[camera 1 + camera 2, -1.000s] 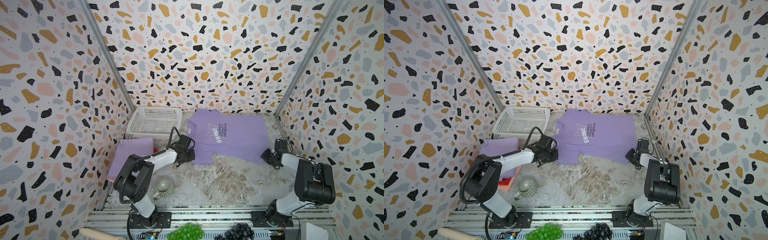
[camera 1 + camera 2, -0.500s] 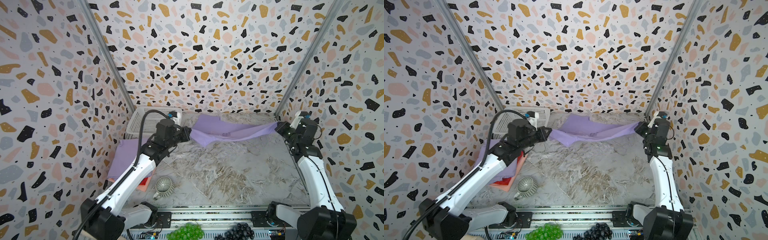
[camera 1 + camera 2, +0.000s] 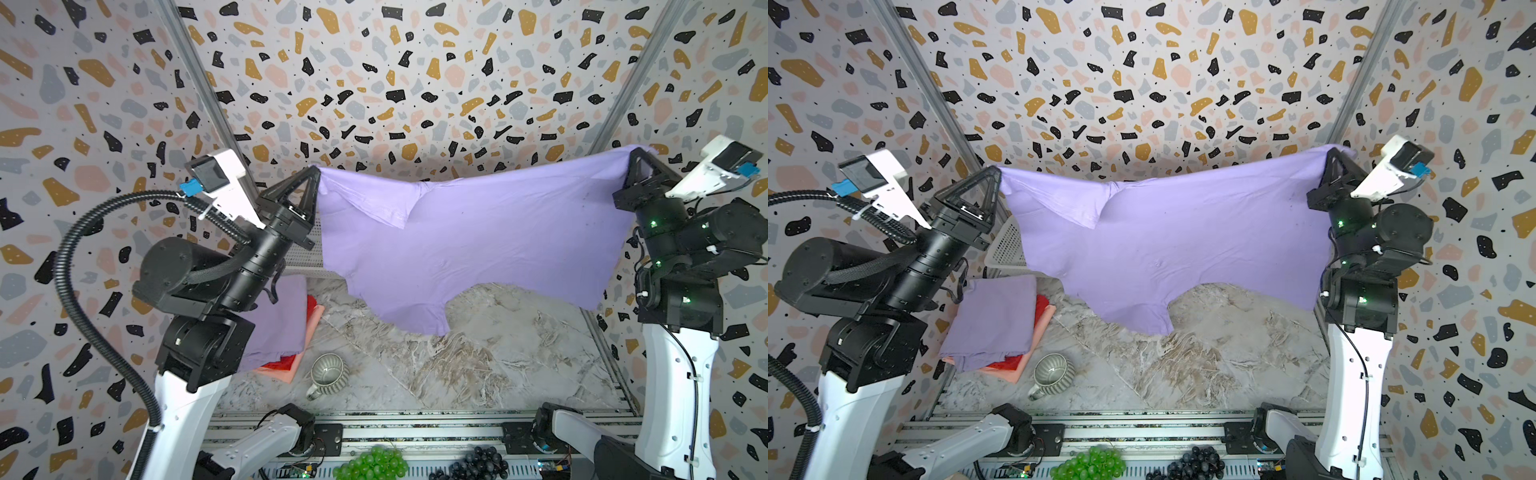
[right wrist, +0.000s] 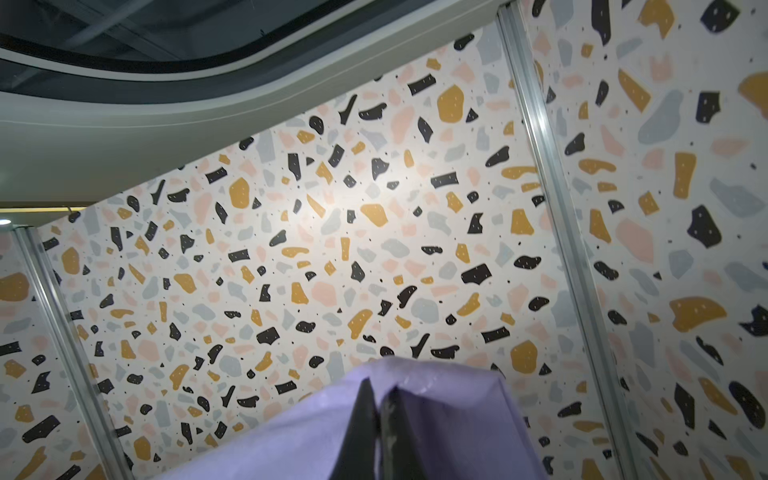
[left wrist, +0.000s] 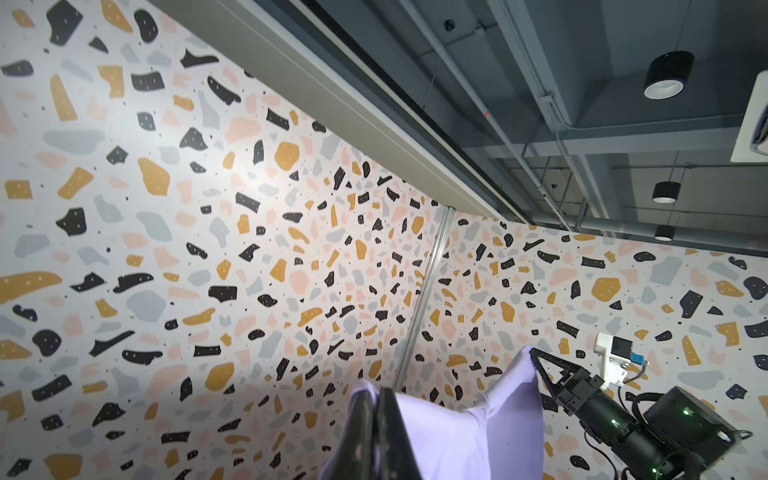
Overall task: Fold and stack the t-shirts
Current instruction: 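Lift the shirt by its hem with both grippers and swing it away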
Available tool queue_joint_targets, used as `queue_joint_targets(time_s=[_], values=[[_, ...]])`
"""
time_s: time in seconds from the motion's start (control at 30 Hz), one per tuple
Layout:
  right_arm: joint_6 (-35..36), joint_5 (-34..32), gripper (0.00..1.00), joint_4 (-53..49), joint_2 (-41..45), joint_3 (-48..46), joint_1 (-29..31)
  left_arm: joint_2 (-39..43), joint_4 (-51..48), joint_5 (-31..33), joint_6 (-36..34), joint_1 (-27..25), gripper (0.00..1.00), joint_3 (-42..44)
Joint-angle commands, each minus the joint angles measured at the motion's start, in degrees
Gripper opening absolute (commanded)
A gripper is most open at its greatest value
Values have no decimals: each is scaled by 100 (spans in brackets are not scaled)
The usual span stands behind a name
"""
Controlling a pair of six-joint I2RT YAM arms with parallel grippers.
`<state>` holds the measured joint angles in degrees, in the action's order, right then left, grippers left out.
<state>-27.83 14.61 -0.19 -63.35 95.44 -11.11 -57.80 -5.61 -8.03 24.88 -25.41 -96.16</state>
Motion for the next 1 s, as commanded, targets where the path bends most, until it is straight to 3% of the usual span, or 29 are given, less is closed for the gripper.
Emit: queue_joint_targets(time_s=[0.0, 0.37, 0.63, 0.8, 0.97], values=[[57, 37, 0, 268, -207, 86, 1, -352, 466, 189, -300, 36, 0, -4], [-305, 473, 0, 324, -1275, -216, 236, -2189, 860, 206, -243, 59, 0, -500], [-105, 346, 0, 200, -2147, 733, 408, -3674, 227, -160, -340, 366, 0, -2501], [97, 199, 0, 196, -1994, 884, 378, -3372, 224, -108, -417, 414, 0, -2482], [100, 207, 0, 36, -1445, -276, 312, -2353, 259, 27, -405, 413, 0, -879]])
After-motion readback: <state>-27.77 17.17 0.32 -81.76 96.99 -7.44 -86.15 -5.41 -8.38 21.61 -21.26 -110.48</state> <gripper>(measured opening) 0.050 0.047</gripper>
